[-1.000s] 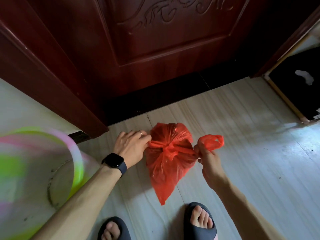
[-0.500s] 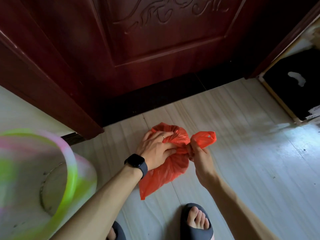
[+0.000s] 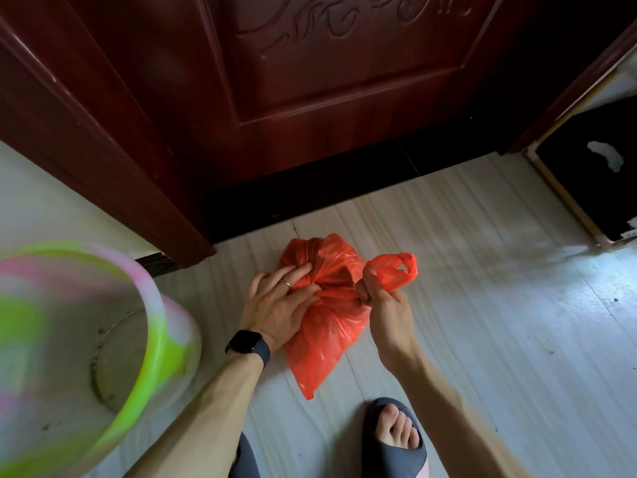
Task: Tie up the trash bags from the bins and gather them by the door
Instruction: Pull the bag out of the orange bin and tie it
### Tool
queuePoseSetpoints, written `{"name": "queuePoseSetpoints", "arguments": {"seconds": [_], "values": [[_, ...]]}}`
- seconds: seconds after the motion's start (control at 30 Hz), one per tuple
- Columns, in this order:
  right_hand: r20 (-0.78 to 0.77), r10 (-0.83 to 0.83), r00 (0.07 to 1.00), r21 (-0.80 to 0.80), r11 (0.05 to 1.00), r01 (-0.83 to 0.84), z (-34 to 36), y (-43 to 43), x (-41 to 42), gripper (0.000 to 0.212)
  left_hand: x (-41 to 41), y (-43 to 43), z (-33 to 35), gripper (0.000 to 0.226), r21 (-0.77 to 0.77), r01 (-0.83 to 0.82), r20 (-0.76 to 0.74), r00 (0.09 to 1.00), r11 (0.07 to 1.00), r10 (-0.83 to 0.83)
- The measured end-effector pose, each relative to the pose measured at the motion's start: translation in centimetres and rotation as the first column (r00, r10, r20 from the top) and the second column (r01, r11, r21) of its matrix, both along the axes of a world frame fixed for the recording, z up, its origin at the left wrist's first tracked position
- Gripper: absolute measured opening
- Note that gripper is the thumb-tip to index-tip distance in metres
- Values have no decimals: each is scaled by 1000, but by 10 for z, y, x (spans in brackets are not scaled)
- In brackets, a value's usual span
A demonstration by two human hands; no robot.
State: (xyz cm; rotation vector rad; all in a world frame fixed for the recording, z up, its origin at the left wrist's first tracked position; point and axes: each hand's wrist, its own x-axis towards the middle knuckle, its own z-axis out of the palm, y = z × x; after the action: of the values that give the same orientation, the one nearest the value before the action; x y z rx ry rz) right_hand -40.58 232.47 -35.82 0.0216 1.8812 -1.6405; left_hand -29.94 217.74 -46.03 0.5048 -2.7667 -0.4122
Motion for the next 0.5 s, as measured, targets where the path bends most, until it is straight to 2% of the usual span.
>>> {"name": "queuePoseSetpoints", "arguments": {"seconds": [0.17,0.23,0.33,0.4,0.5], "values": [[-24,-26,999,-28,999,25,6,1,-2,40,-6,-2,2,31,-27,-10,60,998,1000,11],[-94,89,992,33,996,-86,9,1,-8,37,-8,-5,2,35,-61,-11,117,993,998,18],[-117,249,961,151,961,-231,9,1,-21,27,-7,-3,4,36,-154,20,153,988,988,4],[-168,201,965,187,968,-169,11,5,-29,21,-14,7,13,42,-192,46,172,985,980,-13],[-213,18,977,152,988,15,17,9,-43,21,-37,20,32,71,-187,101,242,969,977,-53]]}}
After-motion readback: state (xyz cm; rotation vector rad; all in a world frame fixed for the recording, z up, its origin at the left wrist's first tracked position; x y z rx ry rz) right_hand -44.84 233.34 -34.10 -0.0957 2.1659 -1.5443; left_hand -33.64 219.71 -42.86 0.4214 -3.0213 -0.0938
